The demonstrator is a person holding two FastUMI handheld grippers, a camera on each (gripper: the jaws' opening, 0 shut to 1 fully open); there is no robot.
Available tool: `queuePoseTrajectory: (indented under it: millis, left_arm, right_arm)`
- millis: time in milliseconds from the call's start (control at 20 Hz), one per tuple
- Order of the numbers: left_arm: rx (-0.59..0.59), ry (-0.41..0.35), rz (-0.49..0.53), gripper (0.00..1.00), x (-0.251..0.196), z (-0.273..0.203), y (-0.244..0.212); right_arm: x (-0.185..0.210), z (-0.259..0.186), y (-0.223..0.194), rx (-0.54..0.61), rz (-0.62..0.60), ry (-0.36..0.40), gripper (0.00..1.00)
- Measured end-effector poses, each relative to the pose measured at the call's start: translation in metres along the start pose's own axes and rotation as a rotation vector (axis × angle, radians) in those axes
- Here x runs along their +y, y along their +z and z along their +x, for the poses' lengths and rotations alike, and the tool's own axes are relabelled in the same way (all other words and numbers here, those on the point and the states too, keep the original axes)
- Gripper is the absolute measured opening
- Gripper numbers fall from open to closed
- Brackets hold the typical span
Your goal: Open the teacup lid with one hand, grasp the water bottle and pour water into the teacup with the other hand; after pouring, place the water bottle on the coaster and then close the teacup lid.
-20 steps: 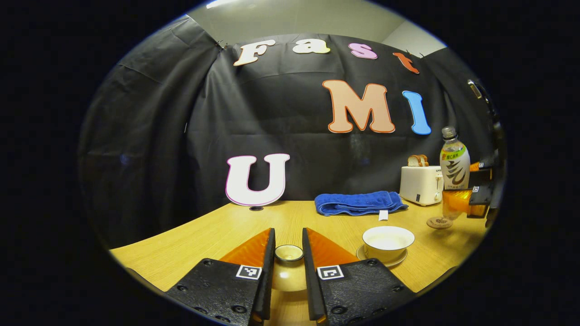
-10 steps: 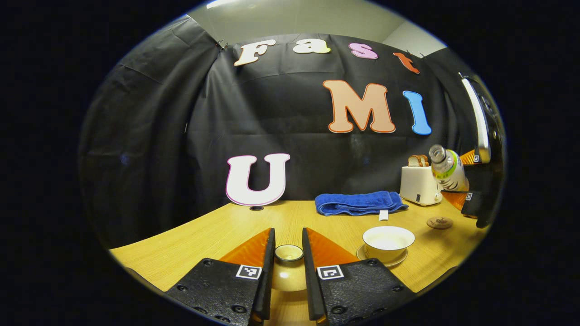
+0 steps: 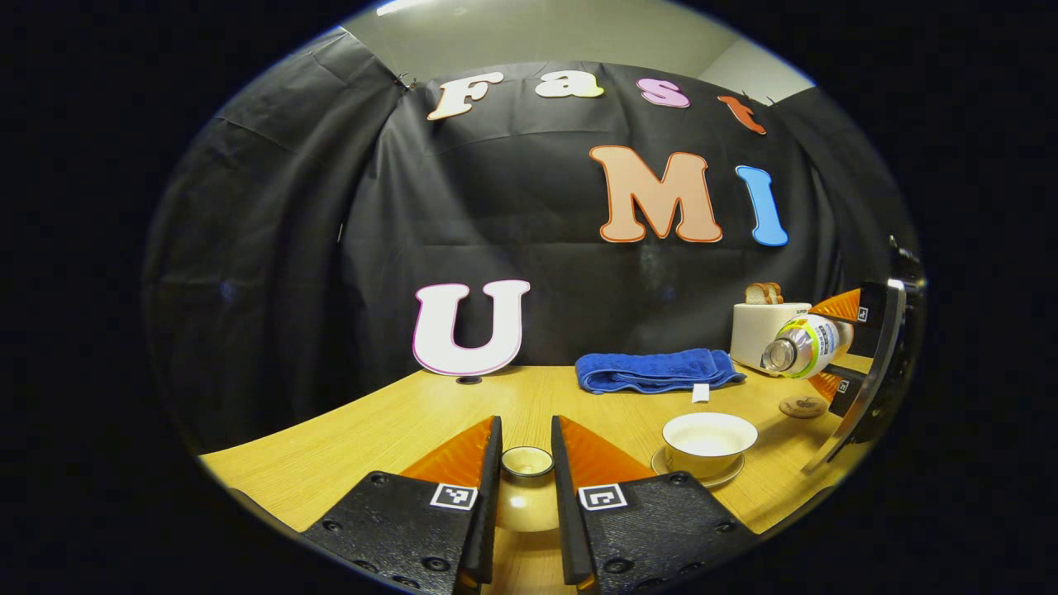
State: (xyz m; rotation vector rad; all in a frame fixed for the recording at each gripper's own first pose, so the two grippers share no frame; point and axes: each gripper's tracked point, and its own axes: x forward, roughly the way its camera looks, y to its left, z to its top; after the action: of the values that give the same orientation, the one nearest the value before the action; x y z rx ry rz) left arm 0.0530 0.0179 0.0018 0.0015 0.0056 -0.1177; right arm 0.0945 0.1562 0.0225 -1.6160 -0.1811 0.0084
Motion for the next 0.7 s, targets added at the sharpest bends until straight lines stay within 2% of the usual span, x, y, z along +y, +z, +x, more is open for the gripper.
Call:
queuePoseTrajectory:
  millis: [500, 700]
  left_arm:
    - [-0.001, 0.000, 0.000, 0.30, 0.0003, 0.0004, 0.0004]
    - [0.000, 0.000, 0.000, 0.30, 0.0000, 0.0006, 0.0001]
  right_arm:
    - [-0.0037, 0.0031, -0.0030, -0.035, -0.186, -0.036, 0.71]
    - [-0.0021, 0.0080, -0.0023, -0.040, -0.202, -0.039, 0.69]
